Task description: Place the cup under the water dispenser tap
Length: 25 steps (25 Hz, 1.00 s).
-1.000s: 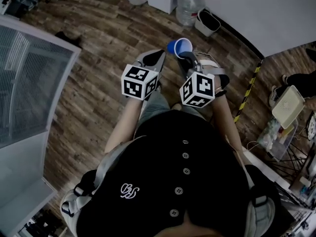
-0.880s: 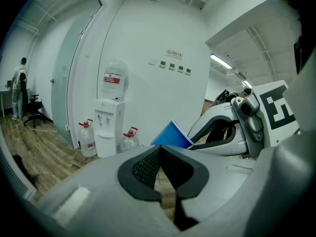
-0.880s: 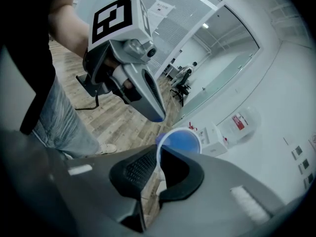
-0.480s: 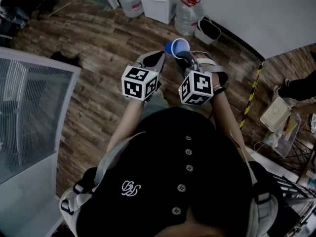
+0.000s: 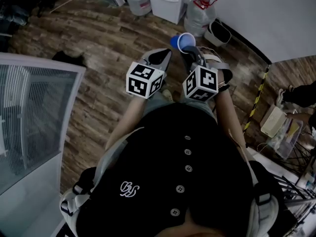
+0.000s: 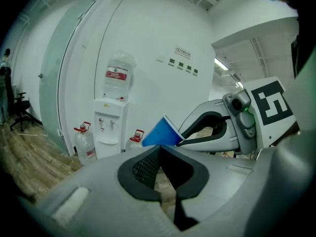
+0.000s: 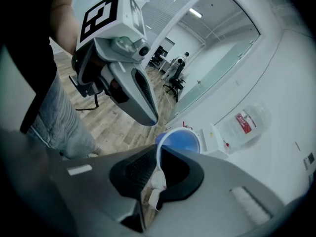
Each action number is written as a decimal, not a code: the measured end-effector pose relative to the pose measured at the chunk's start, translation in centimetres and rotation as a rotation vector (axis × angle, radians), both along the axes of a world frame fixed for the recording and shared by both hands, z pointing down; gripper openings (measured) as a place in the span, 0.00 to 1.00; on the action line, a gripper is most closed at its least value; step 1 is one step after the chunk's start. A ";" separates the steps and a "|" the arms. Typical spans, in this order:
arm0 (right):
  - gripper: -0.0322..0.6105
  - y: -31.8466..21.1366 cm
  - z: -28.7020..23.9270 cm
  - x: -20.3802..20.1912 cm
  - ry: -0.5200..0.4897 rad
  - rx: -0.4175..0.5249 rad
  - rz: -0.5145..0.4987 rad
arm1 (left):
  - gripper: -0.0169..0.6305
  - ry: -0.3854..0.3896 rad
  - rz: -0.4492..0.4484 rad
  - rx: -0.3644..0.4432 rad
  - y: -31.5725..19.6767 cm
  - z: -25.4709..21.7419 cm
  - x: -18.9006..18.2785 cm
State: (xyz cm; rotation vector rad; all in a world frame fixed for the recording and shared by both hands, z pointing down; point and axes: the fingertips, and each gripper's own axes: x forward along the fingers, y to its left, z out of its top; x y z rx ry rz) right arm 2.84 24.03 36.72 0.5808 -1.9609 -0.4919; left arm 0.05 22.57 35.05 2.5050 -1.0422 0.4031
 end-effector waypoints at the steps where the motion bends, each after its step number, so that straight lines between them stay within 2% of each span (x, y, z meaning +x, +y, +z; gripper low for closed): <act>1: 0.09 -0.2 0.3 -0.4 -0.004 -0.013 0.000 | 0.03 -0.001 -0.003 -0.002 -0.2 0.2 -0.4; 5: 0.09 -1.0 1.8 -1.3 0.004 -0.065 -0.035 | 0.03 0.013 -0.020 -0.009 -1.9 0.5 -1.4; 14: 0.09 -4.6 2.8 -3.9 0.011 -0.080 -0.061 | 0.03 0.028 -0.058 -0.021 -6.1 0.9 -4.5; 25: 0.09 -13.3 3.3 -3.8 0.003 -0.089 -0.054 | 0.03 0.035 -0.081 -0.032 -15.1 1.3 -5.3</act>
